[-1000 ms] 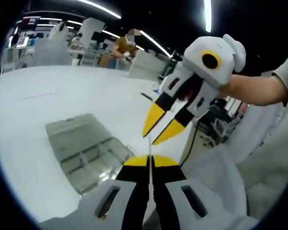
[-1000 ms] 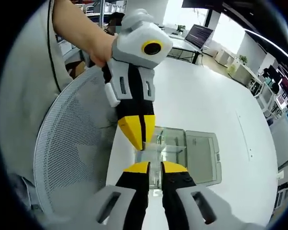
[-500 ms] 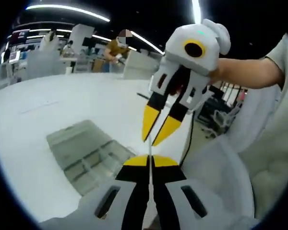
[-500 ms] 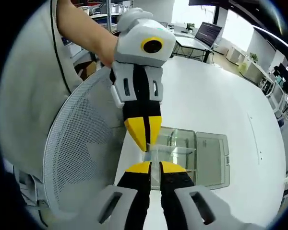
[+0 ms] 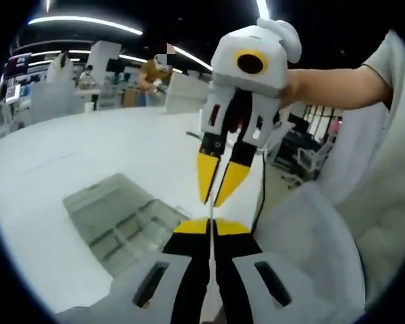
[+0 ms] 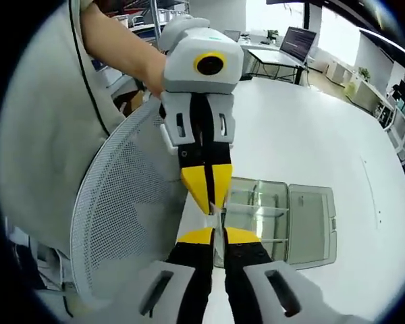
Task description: Insert the divider into the dual guide fixture by aligning both edges with the guide slots and pushing it downward to the bottom, including one-sided entry, uneven engagement, binding, and posture correction.
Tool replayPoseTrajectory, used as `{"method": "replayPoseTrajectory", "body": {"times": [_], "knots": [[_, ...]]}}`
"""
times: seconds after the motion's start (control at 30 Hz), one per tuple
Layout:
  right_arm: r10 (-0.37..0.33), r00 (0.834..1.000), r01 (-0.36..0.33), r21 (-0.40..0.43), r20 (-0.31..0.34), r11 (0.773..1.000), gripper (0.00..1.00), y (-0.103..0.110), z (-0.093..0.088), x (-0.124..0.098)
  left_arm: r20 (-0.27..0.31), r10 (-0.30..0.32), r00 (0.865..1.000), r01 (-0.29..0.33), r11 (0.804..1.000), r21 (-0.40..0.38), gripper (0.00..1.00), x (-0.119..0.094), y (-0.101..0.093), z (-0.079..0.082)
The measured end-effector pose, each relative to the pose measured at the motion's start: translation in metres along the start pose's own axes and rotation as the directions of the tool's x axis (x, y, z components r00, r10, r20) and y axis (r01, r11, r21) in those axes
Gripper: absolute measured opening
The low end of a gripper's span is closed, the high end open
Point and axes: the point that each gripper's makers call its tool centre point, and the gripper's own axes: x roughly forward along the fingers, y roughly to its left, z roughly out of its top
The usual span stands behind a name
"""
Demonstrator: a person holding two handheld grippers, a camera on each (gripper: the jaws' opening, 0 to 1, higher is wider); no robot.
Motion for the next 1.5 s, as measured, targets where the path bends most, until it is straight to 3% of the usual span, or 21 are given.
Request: {"method": "replayPoseTrajectory", "body": {"times": [0.53, 1.1, 1.5], "knots": [[0.053, 0.997, -0.060, 0.132, 0.053, 0.989, 0.00, 0.003, 0.009, -0.001, -0.034, 0.004, 0.999, -0.003, 1.000, 0.016, 0.00, 0.003, 0.004, -0.009], [0.038, 0.998, -0.044, 0.147, 0.042, 0.988, 0.00, -0.002, 0.011, 0.003, -0.070, 0.025, 0.997, -0.024, 1.000, 0.010, 0.01, 0.007, 0.012, -0.013], [-0.004, 1.000, 0.006, 0.126, -0.019, 0.992, 0.00, -0.010, 0.018, 0.003, -0.079, 0.084, 0.993, -0.085, 0.996, -0.013, 0.07, 0.003, 0.023, -0.014]]}}
